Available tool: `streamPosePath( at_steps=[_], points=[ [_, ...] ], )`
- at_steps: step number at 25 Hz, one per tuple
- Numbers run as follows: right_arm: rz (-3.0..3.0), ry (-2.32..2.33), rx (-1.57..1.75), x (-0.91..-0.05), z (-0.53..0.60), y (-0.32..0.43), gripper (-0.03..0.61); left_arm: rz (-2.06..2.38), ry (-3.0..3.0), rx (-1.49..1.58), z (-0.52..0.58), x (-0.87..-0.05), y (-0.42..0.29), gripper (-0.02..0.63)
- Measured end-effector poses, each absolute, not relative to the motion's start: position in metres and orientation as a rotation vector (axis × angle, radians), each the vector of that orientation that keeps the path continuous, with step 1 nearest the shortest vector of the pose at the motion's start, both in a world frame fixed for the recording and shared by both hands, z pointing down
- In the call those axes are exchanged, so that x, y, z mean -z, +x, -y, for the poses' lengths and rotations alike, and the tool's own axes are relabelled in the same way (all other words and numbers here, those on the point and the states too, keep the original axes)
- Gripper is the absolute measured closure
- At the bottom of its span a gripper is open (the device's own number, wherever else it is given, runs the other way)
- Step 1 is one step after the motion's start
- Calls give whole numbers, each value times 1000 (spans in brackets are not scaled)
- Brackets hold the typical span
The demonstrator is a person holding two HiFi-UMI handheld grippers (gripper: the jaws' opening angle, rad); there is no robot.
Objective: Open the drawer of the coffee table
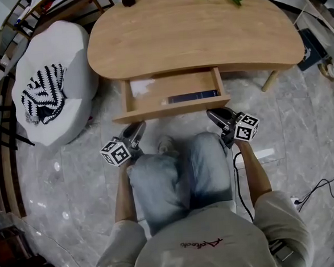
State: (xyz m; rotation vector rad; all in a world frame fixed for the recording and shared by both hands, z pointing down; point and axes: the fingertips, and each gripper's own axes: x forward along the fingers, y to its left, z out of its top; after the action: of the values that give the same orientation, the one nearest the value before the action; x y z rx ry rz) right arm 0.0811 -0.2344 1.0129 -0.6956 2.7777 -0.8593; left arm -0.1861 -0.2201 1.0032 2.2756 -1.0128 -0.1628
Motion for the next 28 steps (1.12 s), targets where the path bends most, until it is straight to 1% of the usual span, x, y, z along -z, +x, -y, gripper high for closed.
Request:
streamPosePath(
  at_steps=[4, 8, 9, 12, 15, 16, 18, 20, 24, 28],
  points=[
    [-2860, -762, 796, -1019, 235, 81, 486, 1037, 2273, 120, 220, -1010, -185, 476],
    [-3000, -868, 691, -1033, 235, 81, 488, 1070, 2286, -21, 219, -1024, -182, 463],
    [-3018, -883, 667, -1034, 236, 83, 500, 1076, 2289, -32, 220, -1025, -182, 485],
    [-3024, -915, 627, -1035, 237, 86, 508, 1100, 2291, -30, 220, -1026, -183, 489],
    [-3066, -987, 569, -1040, 234, 94, 509, 1138, 2310, -103, 213, -1031, -185, 508],
    [-3087, -1013, 545, -1042, 233, 97, 514, 1148, 2319, -131, 210, -1032, -186, 523],
    [-3119, -1049, 510, -1046, 231, 102, 562, 1177, 2329, -156, 206, -1032, -191, 570],
    [-3135, -1070, 482, -1049, 228, 106, 572, 1208, 2340, -163, 205, -1030, -197, 614],
    [-3157, -1155, 420, -1052, 225, 110, 574, 1225, 2369, -208, 204, -1031, -203, 614],
    [-3139, -1189, 446, -1059, 230, 106, 574, 1212, 2382, -269, 209, -1042, -206, 614]
  ],
)
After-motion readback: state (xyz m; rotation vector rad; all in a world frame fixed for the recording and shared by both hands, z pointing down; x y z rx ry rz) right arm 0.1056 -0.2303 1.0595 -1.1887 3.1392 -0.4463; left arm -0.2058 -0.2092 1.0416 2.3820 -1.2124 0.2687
